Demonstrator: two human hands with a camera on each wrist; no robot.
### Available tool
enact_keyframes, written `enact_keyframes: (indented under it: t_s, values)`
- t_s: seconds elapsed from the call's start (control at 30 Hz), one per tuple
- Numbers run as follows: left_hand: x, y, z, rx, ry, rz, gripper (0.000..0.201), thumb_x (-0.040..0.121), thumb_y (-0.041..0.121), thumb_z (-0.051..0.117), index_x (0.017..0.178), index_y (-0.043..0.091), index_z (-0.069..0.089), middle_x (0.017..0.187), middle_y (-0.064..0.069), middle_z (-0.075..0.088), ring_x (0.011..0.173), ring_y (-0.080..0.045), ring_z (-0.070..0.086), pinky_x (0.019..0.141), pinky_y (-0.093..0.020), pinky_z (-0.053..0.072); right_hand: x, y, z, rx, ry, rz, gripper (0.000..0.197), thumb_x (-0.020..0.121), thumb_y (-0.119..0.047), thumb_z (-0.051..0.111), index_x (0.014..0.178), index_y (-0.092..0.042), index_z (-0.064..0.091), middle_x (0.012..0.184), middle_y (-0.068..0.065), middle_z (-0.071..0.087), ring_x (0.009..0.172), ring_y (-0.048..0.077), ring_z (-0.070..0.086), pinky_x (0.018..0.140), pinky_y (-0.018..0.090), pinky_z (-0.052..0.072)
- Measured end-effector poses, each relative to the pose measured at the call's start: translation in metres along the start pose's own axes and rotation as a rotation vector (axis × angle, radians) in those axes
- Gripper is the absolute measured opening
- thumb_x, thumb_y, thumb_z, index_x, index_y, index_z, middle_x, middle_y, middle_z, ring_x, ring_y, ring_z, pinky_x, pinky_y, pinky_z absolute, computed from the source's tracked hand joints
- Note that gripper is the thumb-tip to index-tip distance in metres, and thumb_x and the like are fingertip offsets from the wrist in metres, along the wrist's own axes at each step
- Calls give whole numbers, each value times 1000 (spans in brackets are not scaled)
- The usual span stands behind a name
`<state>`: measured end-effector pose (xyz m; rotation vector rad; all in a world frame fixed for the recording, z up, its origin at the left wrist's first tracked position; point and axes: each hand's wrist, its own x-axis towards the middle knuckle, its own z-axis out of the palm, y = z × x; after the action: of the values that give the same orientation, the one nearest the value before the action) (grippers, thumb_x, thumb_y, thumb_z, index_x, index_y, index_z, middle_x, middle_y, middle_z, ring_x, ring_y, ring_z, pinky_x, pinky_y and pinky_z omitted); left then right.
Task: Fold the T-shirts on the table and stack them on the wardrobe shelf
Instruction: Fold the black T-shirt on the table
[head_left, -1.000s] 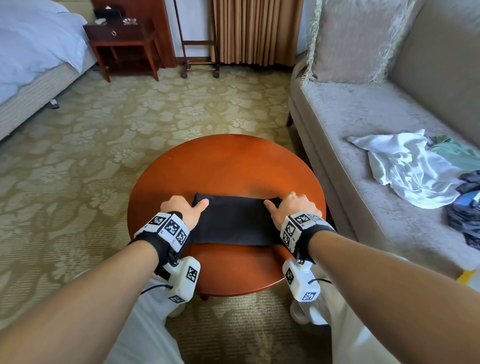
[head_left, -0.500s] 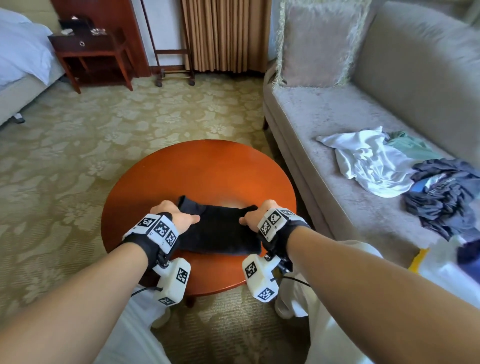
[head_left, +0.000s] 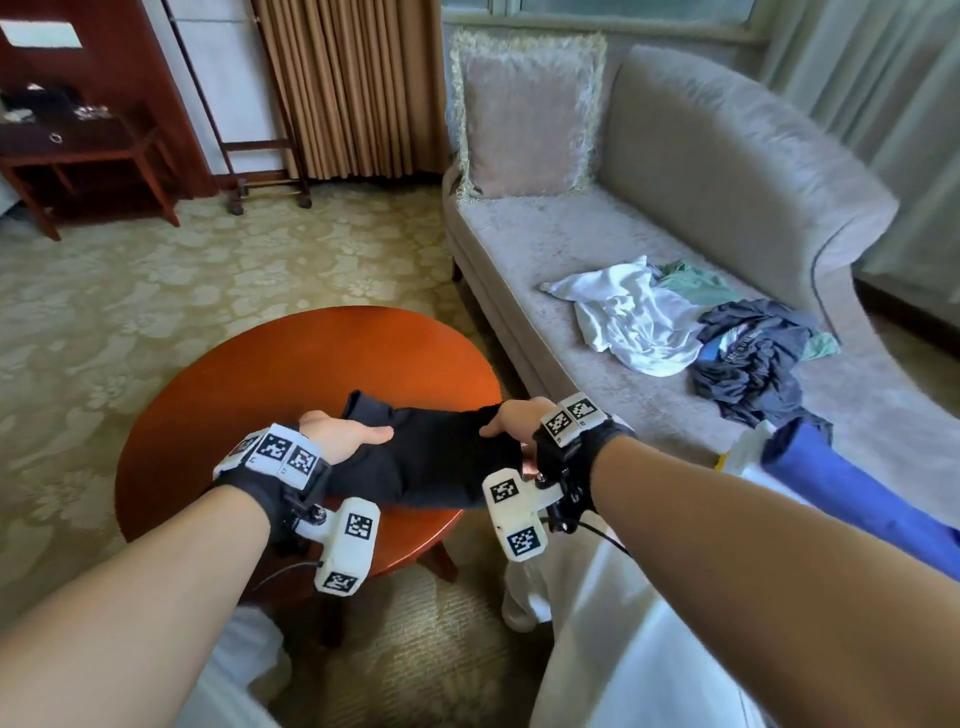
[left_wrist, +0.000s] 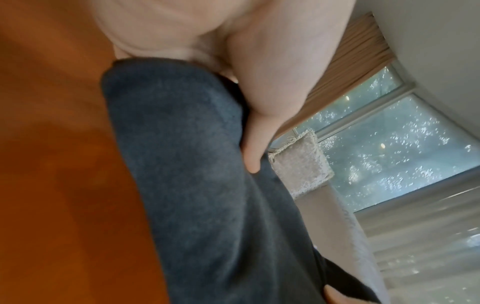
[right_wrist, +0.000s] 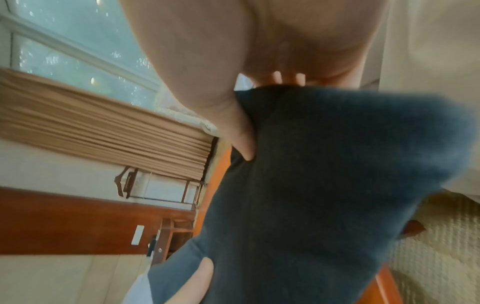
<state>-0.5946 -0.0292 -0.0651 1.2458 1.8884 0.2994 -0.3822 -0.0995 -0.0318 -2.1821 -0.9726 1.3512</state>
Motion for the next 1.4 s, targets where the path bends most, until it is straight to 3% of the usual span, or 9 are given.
enact_keyframes:
  t_s: [0.07, 0.27, 0.4, 0.57, 0.67, 0.83, 1.07, 1.2, 1.4]
  values:
    - [-12, 18, 7, -74, -16, 41, 90, 63, 43, 89, 128, -5, 50, 121, -21, 61, 108, -37, 60, 91, -42, 49, 6, 12, -23, 31, 70, -1, 67, 54, -38, 78, 112, -9, 63, 110, 8, 65, 101, 30, 64, 93, 46, 52]
    - [-51, 81, 52, -208, -88, 233, 67, 59, 42, 91, 105, 2, 64, 105, -15, 67, 96, -32, 65, 91, -45, 52, -25, 43, -103, 229, 254, -36, 32, 75, -29, 77, 96, -11, 61, 111, 11, 63, 102, 30, 62, 93, 44, 51]
    - [-78, 124, 95, -322, -268, 297, 54, 57, 33, 91, 98, 8, 65, 97, -15, 70, 90, -33, 69, 84, -48, 57, -50, 79, -160, 431, 416, 21, 47, 66, -22, 84, 103, -1, 64, 92, 12, 68, 81, 26, 67, 76, 38, 56]
    - [-111, 188, 158, -300, -398, 261, 68, 62, 51, 84, 104, 1, 65, 99, -13, 65, 90, -30, 63, 69, -36, 50, -74, 126, -223, 535, 561, 57, 31, 71, -19, 82, 93, -4, 67, 79, 12, 64, 63, 25, 61, 52, 28, 47]
    - [-131, 217, 196, -406, -546, 249, 59, 50, 25, 92, 100, 1, 72, 96, -16, 73, 84, -32, 71, 69, -42, 58, -79, 155, -262, 553, 621, 87, 22, 76, -18, 79, 80, -3, 64, 75, 12, 61, 70, 29, 61, 58, 34, 48]
    - [-133, 264, 271, -408, -731, 255, 75, 40, 24, 93, 109, 6, 72, 106, -18, 72, 90, -37, 71, 74, -48, 56, -77, 197, -320, 649, 691, 143, 12, 78, -12, 73, 76, -6, 62, 78, 11, 60, 70, 27, 60, 69, 38, 52]
    - [-142, 321, 348, -307, -800, 343, 32, 75, 9, 79, 104, -1, 69, 99, -16, 73, 81, -27, 70, 61, -29, 55, -38, 240, -386, 670, 722, 264, 15, 76, -4, 75, 87, -3, 64, 85, 12, 61, 70, 26, 59, 77, 46, 57]
    - [-122, 341, 390, -195, -841, 345, 41, 74, 9, 81, 111, -2, 66, 103, -18, 73, 94, -32, 71, 88, -48, 56, -5, 264, -409, 648, 680, 353, 23, 79, -3, 75, 98, -2, 62, 86, 13, 59, 85, 30, 60, 70, 39, 54]
    - [-85, 342, 434, -48, -902, 300, 39, 86, 1, 69, 123, 0, 57, 109, -16, 72, 99, -29, 70, 81, -39, 57, 39, 291, -415, 605, 540, 497, 30, 78, -8, 77, 103, -1, 61, 96, 15, 62, 76, 30, 61, 80, 57, 54]
